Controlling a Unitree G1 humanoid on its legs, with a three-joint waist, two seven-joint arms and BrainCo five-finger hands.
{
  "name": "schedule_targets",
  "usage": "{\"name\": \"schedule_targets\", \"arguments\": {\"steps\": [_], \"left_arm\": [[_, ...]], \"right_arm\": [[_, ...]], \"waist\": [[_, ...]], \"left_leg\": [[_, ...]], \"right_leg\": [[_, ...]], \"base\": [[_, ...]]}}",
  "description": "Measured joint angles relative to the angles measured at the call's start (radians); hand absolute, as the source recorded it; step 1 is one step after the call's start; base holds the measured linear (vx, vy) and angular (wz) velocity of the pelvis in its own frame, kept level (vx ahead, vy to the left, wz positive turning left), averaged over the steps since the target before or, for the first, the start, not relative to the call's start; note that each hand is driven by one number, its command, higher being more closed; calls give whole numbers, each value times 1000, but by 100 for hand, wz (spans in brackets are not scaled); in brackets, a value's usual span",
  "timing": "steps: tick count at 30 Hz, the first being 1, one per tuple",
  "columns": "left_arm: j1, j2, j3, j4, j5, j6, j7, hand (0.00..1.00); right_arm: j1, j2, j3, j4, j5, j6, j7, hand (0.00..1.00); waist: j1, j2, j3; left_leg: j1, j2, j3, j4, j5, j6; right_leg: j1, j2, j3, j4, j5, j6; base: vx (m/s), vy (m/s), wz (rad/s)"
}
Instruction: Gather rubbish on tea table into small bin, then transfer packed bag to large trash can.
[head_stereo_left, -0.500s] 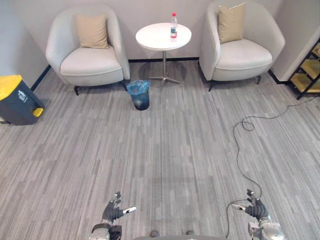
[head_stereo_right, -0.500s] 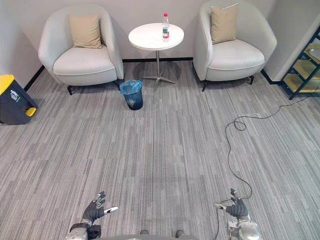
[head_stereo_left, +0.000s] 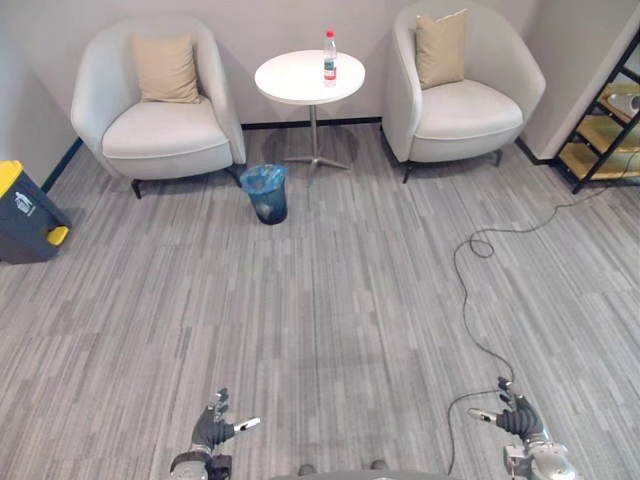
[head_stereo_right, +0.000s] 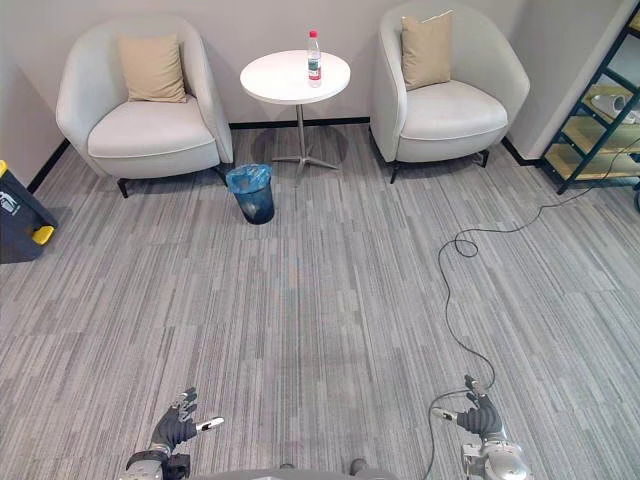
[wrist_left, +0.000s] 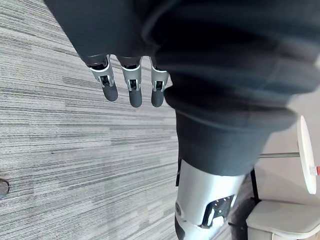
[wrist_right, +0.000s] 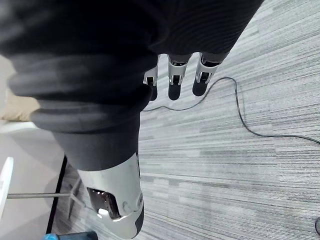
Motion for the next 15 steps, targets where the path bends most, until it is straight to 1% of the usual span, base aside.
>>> {"name": "schedule_targets", "arguments": {"steps": [4,8,11,12,13,15], "left_arm": [[2,0,12,0,-2,9,0,0],[2,-4,12,0,-5,12,2,0],[-3,-6,14,0,-10,12,3,0],[-11,-9,14,-1,-17,12,4,0],[-16,-12,14,-5,-21,13,3,0],[-17,-12,13,-11,-21,15,3,0]], "right_arm": [[-1,10,0,11,8,2,0,0],[-19,12,0,21,33,19,-2,0],[-60,13,0,48,41,21,-6,0],[-73,13,0,49,41,22,-11,0],[-95,13,0,49,42,23,-20,0],[-106,12,0,46,43,23,-23,0]], "waist": [[0,0,0],[2,1,-2],[4,1,0],[6,5,8],[9,8,24],[15,10,46]], "left_leg": [[-3,0,2,-2,0,0],[-20,0,12,-4,0,1],[-65,-2,22,30,-16,14],[-95,-1,29,76,-44,23],[-119,-2,37,133,-86,26],[-132,-8,42,202,-144,34]], "right_leg": [[0,0,1,-10,6,2],[-20,0,11,-14,10,3],[-56,-1,22,1,11,9],[-89,-4,27,46,-9,28],[-131,-8,34,138,-58,44],[-187,-25,26,296,-124,84]], "base": [[0,0,0],[-1,-6,-8],[21,9,-13],[21,30,-16],[10,44,-21],[-16,48,-18]]}}
